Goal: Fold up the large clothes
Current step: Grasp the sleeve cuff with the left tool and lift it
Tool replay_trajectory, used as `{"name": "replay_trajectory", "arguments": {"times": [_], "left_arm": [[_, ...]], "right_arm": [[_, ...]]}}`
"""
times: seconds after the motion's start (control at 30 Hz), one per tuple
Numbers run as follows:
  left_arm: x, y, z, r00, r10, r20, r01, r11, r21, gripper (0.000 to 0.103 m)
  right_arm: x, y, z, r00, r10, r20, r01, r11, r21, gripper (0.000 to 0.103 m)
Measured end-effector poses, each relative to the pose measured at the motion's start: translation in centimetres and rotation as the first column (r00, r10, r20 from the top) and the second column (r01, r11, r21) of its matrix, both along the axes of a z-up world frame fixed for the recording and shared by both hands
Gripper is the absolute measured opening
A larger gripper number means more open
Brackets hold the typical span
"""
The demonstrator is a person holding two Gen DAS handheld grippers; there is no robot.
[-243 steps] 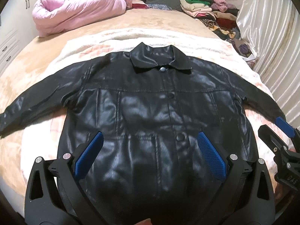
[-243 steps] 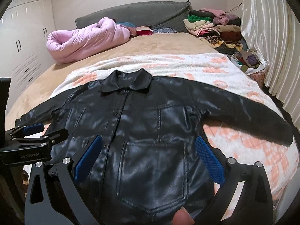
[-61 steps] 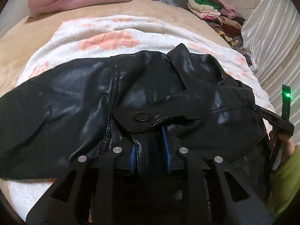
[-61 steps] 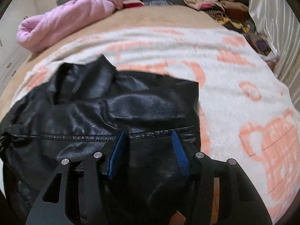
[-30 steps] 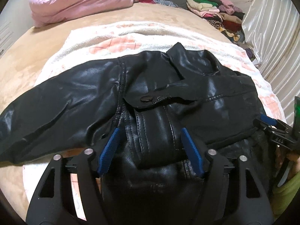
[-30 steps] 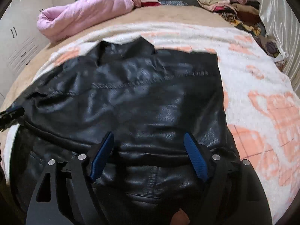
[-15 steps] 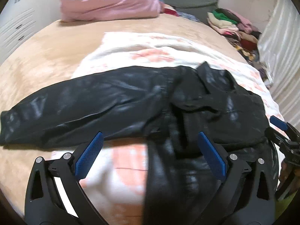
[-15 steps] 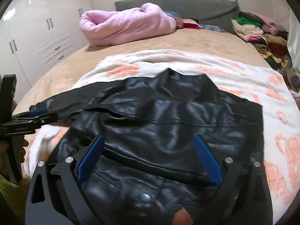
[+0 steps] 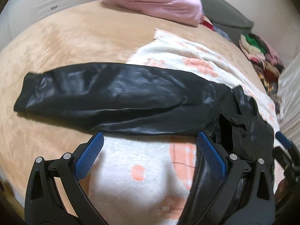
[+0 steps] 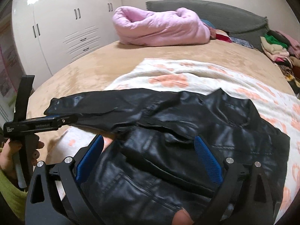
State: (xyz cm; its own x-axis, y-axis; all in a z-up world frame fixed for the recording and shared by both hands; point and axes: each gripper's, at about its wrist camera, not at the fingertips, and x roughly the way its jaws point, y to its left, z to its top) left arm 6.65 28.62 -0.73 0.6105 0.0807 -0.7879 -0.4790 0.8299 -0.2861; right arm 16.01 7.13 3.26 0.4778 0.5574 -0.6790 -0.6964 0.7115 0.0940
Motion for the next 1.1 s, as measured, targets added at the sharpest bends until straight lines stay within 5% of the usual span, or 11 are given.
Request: {"name": "replay_trajectory", "arguments": {"times": [0.47, 0.87, 0.9, 0.93, 1.03, 1.1], "left_arm": [[-2.9, 6.7, -2.6, 0.976, 0.217, -0.022, -0.218, 0.971, -0.100, 0.093], [-4.2, 12.8, -5.4, 0.921, 0.389, 0.019, -0.372, 0.895, -0.246, 0.091], [-4.1, 13.2, -5.3, 0.918, 0.396, 0.016, -0.381, 0.893, -0.242, 0.068], [-4.0, 13.4, -5.1, 0.915, 0.404, 0.009, -0.392, 0.894, -0.218, 0.030], [-4.5, 13.8, -3.3, 0.909, 0.411, 0.072, -0.388, 0.896, -0.214, 0.007], [-4.9, 13.3, -1.3, 0.904, 0.406, 0.136, -0.378, 0.905, -0.194, 0.005]], "right_arm": [[-1.2, 5.1, -1.4, 0.997, 0.080, -0.018, -0.080, 0.996, -0.034, 0.097], [-1.8, 5.8, -2.9, 0.995, 0.085, -0.054, -0.086, 0.996, -0.027, 0.097], [-1.8, 5.6, -2.9, 0.995, 0.082, -0.056, -0.083, 0.996, -0.025, 0.097], [-1.8, 5.4, -2.9, 0.995, 0.077, -0.057, -0.079, 0.997, -0.024, 0.097], [-1.7, 4.2, -3.0, 0.997, 0.059, -0.055, -0.060, 0.998, -0.020, 0.097], [-1.4, 3.2, -3.0, 0.998, 0.037, -0.055, -0.038, 0.999, -0.015, 0.097]]}}
